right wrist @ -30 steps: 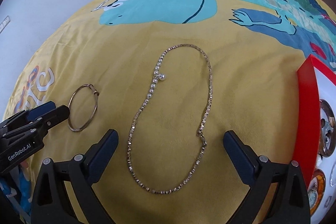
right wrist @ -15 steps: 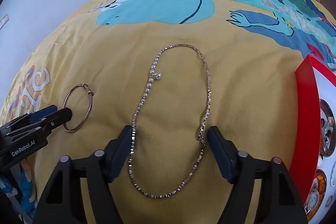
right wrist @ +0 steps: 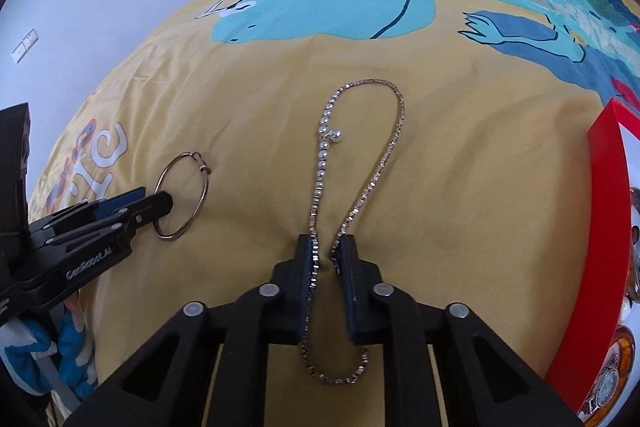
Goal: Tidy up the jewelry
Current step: 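Grasp the thin metal bangle with the left tool while the right grasps the gold chain necklace, then carry the bangle and necklace over the red box with both tools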
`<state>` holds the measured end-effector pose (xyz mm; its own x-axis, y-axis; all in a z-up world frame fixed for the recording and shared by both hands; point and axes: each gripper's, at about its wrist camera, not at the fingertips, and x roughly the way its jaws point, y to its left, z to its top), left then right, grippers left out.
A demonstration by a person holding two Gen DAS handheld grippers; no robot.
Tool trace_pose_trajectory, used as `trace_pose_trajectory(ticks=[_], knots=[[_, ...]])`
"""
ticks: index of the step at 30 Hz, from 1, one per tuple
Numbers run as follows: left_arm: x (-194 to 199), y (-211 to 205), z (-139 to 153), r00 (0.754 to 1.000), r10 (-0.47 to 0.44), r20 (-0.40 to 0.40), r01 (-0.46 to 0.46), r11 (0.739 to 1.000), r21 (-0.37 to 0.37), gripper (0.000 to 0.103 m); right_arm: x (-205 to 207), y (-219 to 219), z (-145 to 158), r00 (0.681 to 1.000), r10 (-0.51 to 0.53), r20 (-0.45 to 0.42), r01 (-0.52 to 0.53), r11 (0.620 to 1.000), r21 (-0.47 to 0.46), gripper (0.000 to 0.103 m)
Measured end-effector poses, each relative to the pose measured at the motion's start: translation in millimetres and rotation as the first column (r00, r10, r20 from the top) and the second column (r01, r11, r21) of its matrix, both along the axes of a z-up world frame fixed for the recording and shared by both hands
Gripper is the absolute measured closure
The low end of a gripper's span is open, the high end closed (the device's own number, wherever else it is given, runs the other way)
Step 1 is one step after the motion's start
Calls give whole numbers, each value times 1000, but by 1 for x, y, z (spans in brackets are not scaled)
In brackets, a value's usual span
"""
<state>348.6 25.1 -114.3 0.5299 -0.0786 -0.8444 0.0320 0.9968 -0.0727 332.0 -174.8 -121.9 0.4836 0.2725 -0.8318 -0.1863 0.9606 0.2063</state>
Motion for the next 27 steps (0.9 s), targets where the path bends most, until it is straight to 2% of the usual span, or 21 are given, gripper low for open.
trace_pose_trajectory(ticks=[2,7,18,27], knots=[[-1,-1,1,1000,-1,-2,1,1000,5,91,-3,-1,1,1000,0,-7,0,1000,18,96],[-5,5,8,999,32,-2,-32,999,-1,98,-15,-4,4,1000,-5,-17,5,998,55,98],[-33,11,35,999,44,14,-44,999,-19,98,-58,-3,26,1000,4,-8,-3,992,127,98],[-68,11,83,997,28,73,-27,1000,-9,98,-100,0,69,999,-3,36,-2,989,146,98]])
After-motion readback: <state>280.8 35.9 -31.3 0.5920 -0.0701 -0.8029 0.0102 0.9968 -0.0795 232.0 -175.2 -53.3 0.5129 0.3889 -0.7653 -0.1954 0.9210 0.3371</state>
